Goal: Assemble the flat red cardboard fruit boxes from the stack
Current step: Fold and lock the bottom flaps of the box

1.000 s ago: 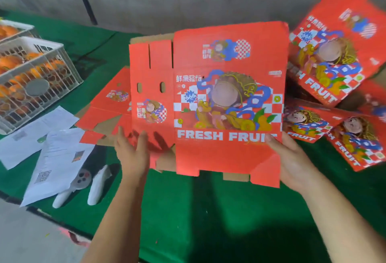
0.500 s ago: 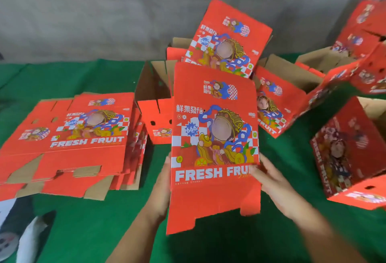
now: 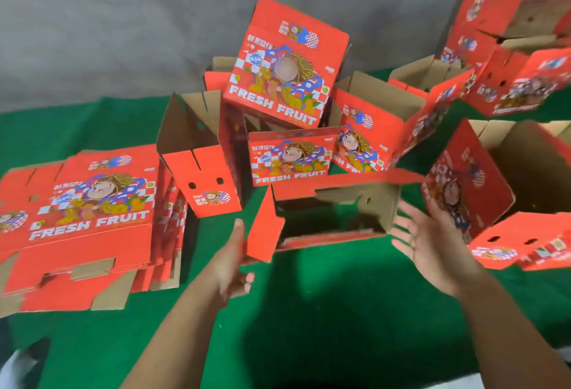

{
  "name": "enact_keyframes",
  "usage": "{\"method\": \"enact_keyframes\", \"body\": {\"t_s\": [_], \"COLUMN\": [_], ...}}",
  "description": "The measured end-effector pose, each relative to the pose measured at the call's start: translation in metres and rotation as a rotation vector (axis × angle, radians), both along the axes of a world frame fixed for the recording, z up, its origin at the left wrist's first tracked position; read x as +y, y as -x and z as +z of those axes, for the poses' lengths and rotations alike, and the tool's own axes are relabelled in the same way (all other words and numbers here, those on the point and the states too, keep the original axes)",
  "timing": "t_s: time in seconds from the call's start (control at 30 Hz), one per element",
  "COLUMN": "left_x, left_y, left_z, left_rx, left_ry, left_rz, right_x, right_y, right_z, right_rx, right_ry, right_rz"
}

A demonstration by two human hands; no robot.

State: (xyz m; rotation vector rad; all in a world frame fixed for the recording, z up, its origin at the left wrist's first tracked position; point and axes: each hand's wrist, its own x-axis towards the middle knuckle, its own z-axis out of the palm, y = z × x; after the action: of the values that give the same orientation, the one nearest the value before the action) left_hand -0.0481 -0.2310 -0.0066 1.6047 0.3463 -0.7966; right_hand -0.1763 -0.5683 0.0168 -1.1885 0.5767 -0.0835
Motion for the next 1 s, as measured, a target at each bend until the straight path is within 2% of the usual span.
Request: {"method": "enact_keyframes", "body": {"t_s": [0.13,0.2,0.3,0.37,0.4,0.47,0.6,0.7,0.83,0.9,1.0], "left_x": [-0.007,-0.008,-0.004,-0.004,-0.007,-0.013,-0.013,-0.013,-0.016,-0.018,-0.033], "left_y": [-0.002,-0.002,-0.003,-0.005,-0.004,0.001,0.001,0.001,0.009,0.011,0.022], "left_z": [0.013,0.017,0.027,0.032,0.032,0.033,0.031,0.042,0.046,0.043,0.039], "left_rx": [-0.222,-0.377,-0.556,-0.630,-0.645,-0.658,-0.609,-0.646,-0.852,-0.864,-0.867], "left_ry": [-0.112,-0.179,-0.211,-0.277,-0.239,-0.071,0.096,0.172,0.081,0.022,-0.040], "left_rz": [0.031,0.102,0.223,0.197,0.196,0.226,0.205,0.218,0.196,0.149,0.006], "right_x": [0.020,0.024,0.028,0.032,0.034,0.044,0.074,0.091,0.114,0.133,0.167], "right_y": [-0.010,-0.012,-0.017,-0.021,-0.024,-0.030,-0.038,-0.041,-0.049,-0.051,-0.055], "right_z": [0.016,0.022,0.032,0.033,0.032,0.030,0.028,0.027,0.031,0.032,0.034], "right_rx": [-0.020,-0.025,0.017,0.056,0.066,0.032,-0.062,-0.073,-0.054,-0.030,-0.055], "right_ry": [0.150,0.316,0.469,0.546,0.573,0.566,0.428,0.398,0.601,0.603,0.480], "right_rz": [0.151,0.203,0.223,0.172,0.122,0.033,-0.033,-0.029,-0.048,-0.089,-0.037]}}
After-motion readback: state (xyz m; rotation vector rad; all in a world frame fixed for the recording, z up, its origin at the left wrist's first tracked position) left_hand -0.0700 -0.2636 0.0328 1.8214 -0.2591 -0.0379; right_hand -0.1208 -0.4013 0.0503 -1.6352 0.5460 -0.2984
